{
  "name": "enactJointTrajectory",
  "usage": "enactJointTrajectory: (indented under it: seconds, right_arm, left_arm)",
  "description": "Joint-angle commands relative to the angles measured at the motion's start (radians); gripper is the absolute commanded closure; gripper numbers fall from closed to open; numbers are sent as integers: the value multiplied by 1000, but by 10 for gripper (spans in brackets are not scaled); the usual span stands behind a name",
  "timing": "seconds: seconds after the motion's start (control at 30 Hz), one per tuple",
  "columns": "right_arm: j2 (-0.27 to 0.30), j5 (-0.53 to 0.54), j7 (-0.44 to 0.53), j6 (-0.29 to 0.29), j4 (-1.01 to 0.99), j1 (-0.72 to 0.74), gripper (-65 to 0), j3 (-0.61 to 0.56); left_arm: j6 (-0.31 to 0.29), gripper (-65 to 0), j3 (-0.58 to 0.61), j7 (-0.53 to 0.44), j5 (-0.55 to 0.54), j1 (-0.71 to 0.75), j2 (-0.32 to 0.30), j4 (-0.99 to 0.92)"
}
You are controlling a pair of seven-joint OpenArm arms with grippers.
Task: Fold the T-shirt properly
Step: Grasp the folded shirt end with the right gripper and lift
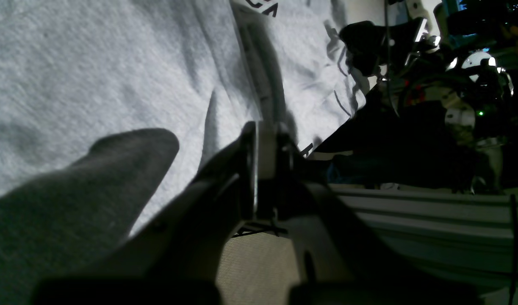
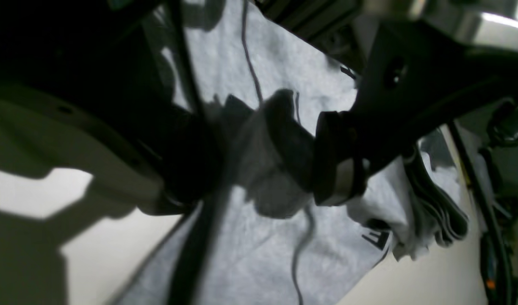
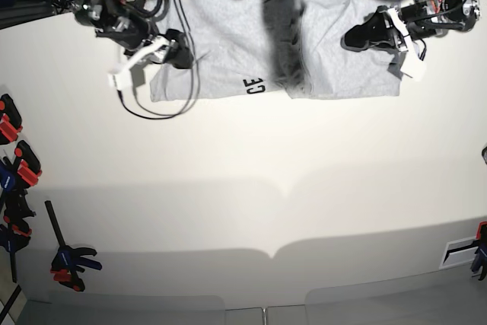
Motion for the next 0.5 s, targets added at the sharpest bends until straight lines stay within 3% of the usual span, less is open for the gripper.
enactJointTrajectory:
  seconds: [0.0, 0.17, 0.23, 0.33, 0.47]
  right_arm:
    - [-2, -45, -22, -18, 3, -9, -390, -19]
    - [-5, -45, -23, -17, 3, -26, -367, -80]
    - [-5, -44, -24, -17, 3, -23, -269, -85]
    - [-2, -35, -30, -16, 6, -18, -3, -85]
    - [-2, -6, -26, 31, 26, -18, 0, -85]
  left_arm:
    - [-6, 0, -8, -15, -27, -2, -15, 16]
    - [-6, 0, -8, -16, -27, -3, -15, 16]
    - [-6, 0, -9, -18, -27, -3, -18, 16]
    - [-6, 0, -29, -19, -26, -5, -36, 16]
    - [-6, 0, -159, -25, -26, -5, -50, 16]
